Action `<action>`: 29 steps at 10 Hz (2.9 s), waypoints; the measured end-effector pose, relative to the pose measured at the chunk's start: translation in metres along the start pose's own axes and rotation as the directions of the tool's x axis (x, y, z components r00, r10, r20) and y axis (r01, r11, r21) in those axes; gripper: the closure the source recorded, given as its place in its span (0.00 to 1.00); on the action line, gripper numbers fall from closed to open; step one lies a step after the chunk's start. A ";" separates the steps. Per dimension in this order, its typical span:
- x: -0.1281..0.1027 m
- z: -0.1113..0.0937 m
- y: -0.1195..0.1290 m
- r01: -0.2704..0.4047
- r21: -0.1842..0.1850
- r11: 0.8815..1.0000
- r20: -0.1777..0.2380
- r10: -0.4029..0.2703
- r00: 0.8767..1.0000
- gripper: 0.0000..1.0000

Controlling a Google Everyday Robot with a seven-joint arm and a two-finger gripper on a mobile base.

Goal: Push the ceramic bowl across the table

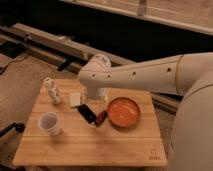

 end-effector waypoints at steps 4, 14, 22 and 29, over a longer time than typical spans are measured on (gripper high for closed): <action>0.000 0.000 0.000 0.000 0.000 1.000 0.000 0.000 1.000 0.33; 0.000 0.000 0.000 0.001 0.000 1.000 0.000 -0.001 1.000 0.33; 0.000 0.000 0.000 0.001 0.000 1.000 0.000 -0.001 1.000 0.33; -0.003 0.006 -0.022 -0.059 0.025 0.998 -0.007 0.059 0.998 0.33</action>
